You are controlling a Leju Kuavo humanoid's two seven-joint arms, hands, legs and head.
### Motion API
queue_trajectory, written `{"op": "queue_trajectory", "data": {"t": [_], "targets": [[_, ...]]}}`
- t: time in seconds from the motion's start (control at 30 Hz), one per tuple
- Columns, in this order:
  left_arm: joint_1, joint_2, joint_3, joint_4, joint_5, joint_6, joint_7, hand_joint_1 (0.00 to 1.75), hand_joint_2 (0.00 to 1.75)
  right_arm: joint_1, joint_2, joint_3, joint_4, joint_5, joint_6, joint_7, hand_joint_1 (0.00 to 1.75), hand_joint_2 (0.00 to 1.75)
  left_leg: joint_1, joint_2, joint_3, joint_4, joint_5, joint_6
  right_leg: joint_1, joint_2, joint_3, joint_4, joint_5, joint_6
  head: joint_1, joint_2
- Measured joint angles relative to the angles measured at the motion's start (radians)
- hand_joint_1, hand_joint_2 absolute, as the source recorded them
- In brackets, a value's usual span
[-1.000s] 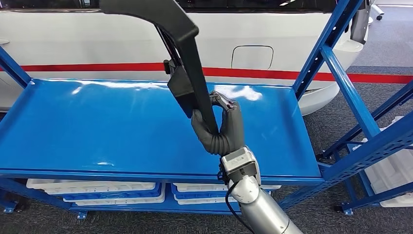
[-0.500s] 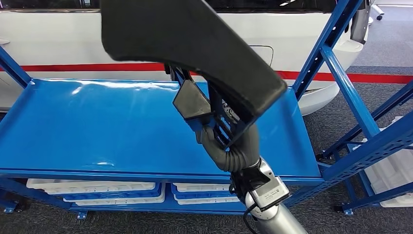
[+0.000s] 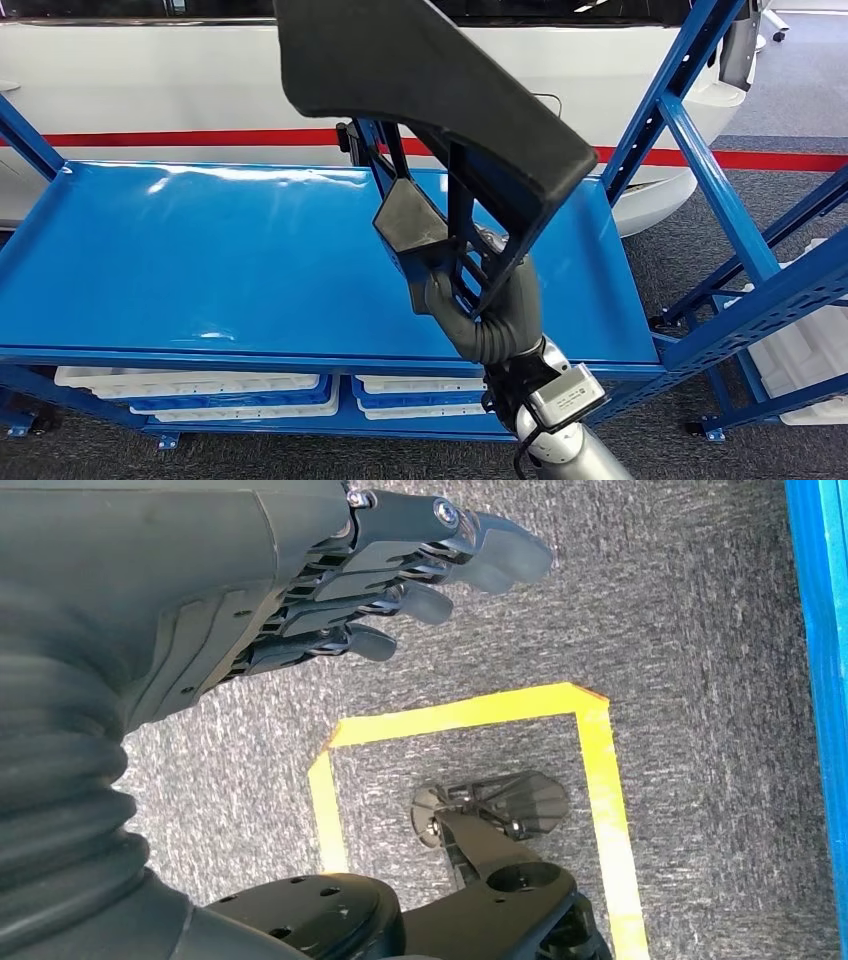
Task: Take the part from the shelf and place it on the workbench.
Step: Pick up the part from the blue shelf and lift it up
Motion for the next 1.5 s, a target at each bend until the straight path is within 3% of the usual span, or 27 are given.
{"op": "queue_trajectory", "data": {"t": [0.07, 0.17, 0.23, 0.3, 0.37, 0.4, 0.47, 0.5, 0.53, 0.6, 0.67, 0.7, 0.8, 0.83, 0.87, 0.9, 1.0, 1.07, 1.13, 1.2, 1.27, 1.37, 1.43, 1.47, 1.5], "targets": [[0.0, 0.0, 0.004, 0.0, 0.0, -0.002, 0.0, 0.0, 1.75, 0.005, -0.006, -0.004, 0.0, 0.0, -0.002, 0.004, 1.75, 1.75, -0.003, 0.0, -0.001, 0.002, -0.002, 0.006, -0.003, 0.0, 0.001, -0.005, 0.002, 0.004, 0.0, 0.0], [0.001, -0.001, 0.007, 0.0, 0.0, -0.002, 0.004, 0.0, 1.75, 0.017, -0.012, -0.008, -0.002, -0.008, -0.002, 0.01, 1.75, 1.75, -0.001, 0.002, 0.012, -0.021, 0.006, 0.026, -0.008, -0.001, -0.003, 0.001, 0.0, 0.013, 0.0, 0.0], [0.001, -0.002, 0.008, 0.0, 0.0, -0.002, 0.006, 0.0, 1.75, 0.024, -0.018, -0.012, -0.003, -0.014, -0.001, 0.011, 1.75, 1.75, 0.004, 0.005, 0.023, -0.04, 0.016, 0.033, -0.01, -0.003, -0.039, 0.07, -0.033, 0.008, 0.003, 0.0], [0.001, -0.001, 0.009, 0.0, -0.002, -0.002, 0.007, 0.0, 1.75, 0.033, -0.026, -0.018, -0.003, -0.018, 0.001, 0.006, 1.75, 1.75, 0.003, 0.007, 0.024, -0.042, 0.017, 0.034, -0.012, -0.004, -0.102, 0.191, -0.079, 0.004, 0.004, 0.0], [0.001, -0.001, 0.01, 0.0, -0.007, -0.005, 0.007, 0.0, 1.75, 0.049, -0.033, -0.024, -0.004, -0.021, 0.008, -0.01, 1.75, 1.75, 0.004, 0.007, 0.023, -0.042, 0.017, 0.032, -0.02, -0.004, -0.136, 0.248, -0.088, 0.015, 0.004, 0.0], [0.002, -0.002, 0.01, 0.0, -0.01, -0.006, 0.007, 0.0, 1.75, 0.058, -0.036, -0.026, -0.007, -0.021, 0.012, -0.02, 1.75, 1.75, 0.006, 0.006, 0.022, -0.04, 0.016, 0.027, -0.027, -0.005, -0.127, 0.224, -0.072, 0.027, 0.004, 0.0], [0.004, 0.0, 0.01, 0.0, -0.015, -0.007, 0.007, 0.0, 1.75, 0.071, -0.041, -0.03, -0.016, -0.017, 0.019, -0.035, 1.75, 1.75, 0.012, 0.005, 0.021, -0.033, 0.011, 0.011, -0.042, -0.009, -0.073, 0.111, -0.027, 0.055, 0.006, 0.0], [0.005, 0.001, 0.011, 0.0, -0.017, -0.006, 0.006, 0.0, 1.75, 0.077, -0.042, -0.032, -0.021, -0.014, 0.022, -0.04, 1.75, 1.75, 0.011, 0.004, 0.019, -0.026, 0.006, 0.0, -0.045, -0.009, -0.047, 0.063, -0.011, 0.059, 0.006, 0.0], [0.005, 0.003, 0.011, 0.0, -0.018, -0.006, 0.006, 0.0, 1.75, 0.081, -0.043, -0.034, -0.025, -0.011, 0.024, -0.042, 1.75, 1.75, 0.01, 0.004, 0.018, -0.021, 0.002, -0.009, -0.046, -0.009, -0.031, 0.035, -0.002, 0.057, 0.006, 0.0], [0.005, 0.003, 0.011, 0.0, -0.019, -0.006, 0.004, 0.0, 1.75, 0.09, -0.045, -0.039, -0.03, -0.006, 0.027, -0.045, 1.75, 1.75, 0.01, 0.005, 0.02, -0.019, 0.001, -0.023, -0.039, -0.004, -0.026, 0.031, 0.0, 0.036, 0.003, 0.0], [0.005, 0.001, 0.011, 0.0, -0.02, -0.006, 0.002, 0.0, 1.75, 0.095, -0.047, -0.043, -0.034, -0.004, 0.031, -0.046, 1.75, 1.75, 0.017, 0.008, 0.019, -0.014, -0.006, -0.028, -0.036, -0.004, -0.028, 0.034, 0.002, 0.019, 0.002, 0.0], [0.005, 0.0, 0.011, 0.0, -0.02, -0.006, 0.002, 0.0, 1.75, 0.096, -0.047, -0.045, -0.037, -0.002, 0.032, -0.046, 1.75, 1.75, 0.018, 0.01, 0.01, 0.01, -0.023, -0.028, -0.036, -0.003, -0.028, 0.033, 0.003, 0.012, 0.001, 0.0], [0.005, -0.001, 0.011, 0.0, -0.021, -0.006, 0.0, 0.0, 1.75, 0.1, -0.047, -0.048, -0.04, 0.002, 0.035, -0.047, 1.75, 1.75, 0.014, 0.013, -0.071, 0.196, -0.122, -0.021, -0.025, -0.006, -0.029, 0.033, 0.004, -0.005, 0.0, 0.0], [0.005, -0.002, 0.011, 0.0, -0.021, -0.006, 0.0, 0.0, 1.75, 0.103, -0.047, -0.048, -0.04, 0.003, 0.036, -0.047, 1.75, 1.75, 0.012, 0.012, -0.098, 0.254, -0.143, -0.019, -0.02, -0.006, -0.029, 0.033, 0.004, -0.009, 0.0, 0.0], [0.006, -0.001, 0.011, 0.0, -0.021, -0.006, 0.0, 0.0, 1.75, 0.106, -0.047, -0.049, -0.04, 0.004, 0.036, -0.047, 1.75, 1.75, 0.01, 0.012, -0.108, 0.277, -0.144, -0.014, -0.016, -0.006, -0.029, 0.033, 0.004, -0.01, 0.0, 0.0], [0.006, -0.001, 0.011, 0.0, -0.021, -0.006, 0.0, 0.0, 1.75, 0.108, -0.047, -0.049, -0.04, 0.005, 0.037, -0.047, 1.75, 1.75, 0.008, 0.012, -0.099, 0.263, -0.128, -0.009, -0.013, -0.006, -0.029, 0.033, 0.004, -0.01, 0.0, 0.0], [0.005, -0.001, 0.011, 0.0, -0.022, -0.006, 0.0, 0.0, 1.75, 0.11, -0.047, -0.05, -0.041, 0.007, 0.038, -0.047, 1.75, 1.75, -0.002, 0.012, -0.007, 0.086, -0.045, 0.011, -0.007, -0.004, -0.025, 0.034, 0.003, -0.01, 0.0, 0.0], [0.004, -0.001, 0.011, 0.0, -0.022, -0.006, 0.0, 0.0, 1.75, 0.11, -0.047, -0.051, -0.041, 0.008, 0.039, -0.047, 1.75, 1.75, -0.008, 0.012, 0.024, 0.019, -0.031, 0.013, -0.001, -0.005, -0.027, 0.035, 0.003, -0.006, 0.002, 0.0], [0.004, -0.001, 0.011, 0.0, -0.022, -0.006, 0.0, 0.0, 1.75, 0.111, -0.047, -0.052, -0.041, 0.008, 0.039, -0.047, 1.75, 1.75, -0.015, 0.011, 0.023, 0.011, -0.031, 0.012, -0.002, -0.006, -0.031, 0.033, 0.006, 0.0, 0.002, 0.0], [0.004, -0.001, 0.011, 0.0, -0.022, -0.006, 0.0, 0.0, 1.75, 0.112, -0.047, -0.053, -0.042, 0.008, 0.039, -0.047, 1.75, 1.75, -0.016, 0.011, 0.022, 0.003, -0.023, 0.021, -0.007, -0.007, -0.036, 0.035, 0.005, 0.009, 0.001, 0.0], [0.005, -0.001, 0.011, 0.0, -0.022, -0.006, 0.0, 0.0, 1.75, 0.112, -0.047, -0.053, -0.042, 0.008, 0.039, -0.047, 1.75, 1.75, -0.014, 0.012, 0.022, -0.006, -0.013, 0.031, -0.008, -0.008, -0.053, 0.065, -0.015, 0.01, 0.003, 0.0], [0.004, -0.001, 0.011, 0.0, -0.022, -0.006, -0.001, 0.0, 1.75, 0.116, -0.048, -0.054, -0.042, 0.009, 0.039, -0.047, 1.75, 1.75, -0.016, 0.012, 0.014, -0.007, -0.008, 0.039, -0.008, -0.008, -0.12, 0.214, -0.087, 0.002, 0.005, 0.0], [0.004, -0.001, 0.011, 0.0, -0.023, -0.006, -0.001, 0.0, 1.75, 0.124, -0.049, -0.054, -0.042, 0.011, 0.039, -0.047, 1.75, 1.75, -0.017, 0.012, 0.01, -0.006, -0.005, 0.041, -0.008, -0.008, -0.153, 0.293, -0.111, 0.005, 0.005, 0.0], [0.004, -0.001, 0.011, 0.0, -0.023, -0.006, -0.001, 0.0, 1.75, 0.128, -0.049, -0.054, -0.042, 0.013, 0.039, -0.048, 1.75, 1.75, -0.018, 0.012, 0.009, -0.006, -0.004, 0.041, -0.008, -0.008, -0.147, 0.288, -0.105, 0.012, 0.005, 0.0], [0.005, -0.002, 0.011, 0.0, -0.023, -0.007, -0.001, 0.0, 1.75, 0.131, -0.05, -0.054, -0.042, 0.014, 0.039, -0.048, 1.75, 1.75, -0.018, 0.012, 0.009, -0.006, -0.004, 0.04, -0.008, -0.008, -0.121, 0.244, -0.086, 0.019, 0.005, 0.0]]}}
